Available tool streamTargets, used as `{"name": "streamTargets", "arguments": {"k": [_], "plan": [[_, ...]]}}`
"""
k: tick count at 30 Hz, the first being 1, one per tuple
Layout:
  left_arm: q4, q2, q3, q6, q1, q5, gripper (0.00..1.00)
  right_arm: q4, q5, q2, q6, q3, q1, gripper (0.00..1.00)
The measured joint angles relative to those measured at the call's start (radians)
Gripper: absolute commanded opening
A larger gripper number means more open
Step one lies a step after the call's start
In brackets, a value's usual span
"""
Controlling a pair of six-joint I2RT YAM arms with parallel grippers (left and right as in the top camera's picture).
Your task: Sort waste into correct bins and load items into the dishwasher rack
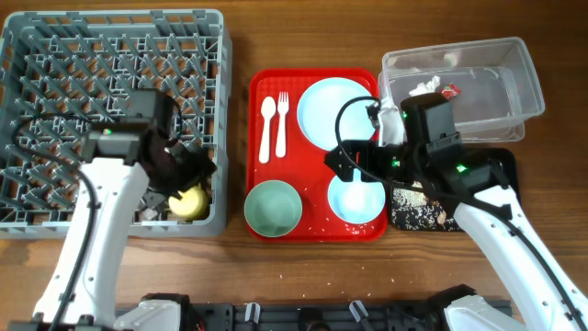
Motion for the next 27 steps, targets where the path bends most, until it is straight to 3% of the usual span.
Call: {"name": "streamTargets", "arguments": {"k": [4, 8, 15, 21, 24, 27], "plan": [[0.003, -0.107, 0.138, 0.134, 0.0, 0.093, 1.0, -0.178, 0.315, -0.013, -0.014, 0.074, 0.18, 1.0], [0.097, -0.317, 0.168, 0.23, 0.0, 0.11, 1.0, -0.161, 0.5, -0.016, -0.022, 0.121, 0.383, 1.0], [0.096, -0.578, 0.172, 0.264, 0.0, 0.057, 1.0, -0.134, 0.498, 0.032, 0.093, 0.121, 0.383, 1.0], [0.096, -0.585, 0.172, 0.268, 0.0, 0.054, 1.0, -0.042, 0.513, -0.26, 0.132, 0.152, 0.383, 1.0], [0.096, -0.585, 0.172, 0.268, 0.0, 0.054, 1.0, -0.049, 0.513, -0.288, 0.194, 0.152, 0.383, 1.0], [0.096, -0.585, 0.172, 0.268, 0.0, 0.054, 1.0, -0.024, 0.603, -0.285, 0.144, 0.152, 0.383, 1.0]]}}
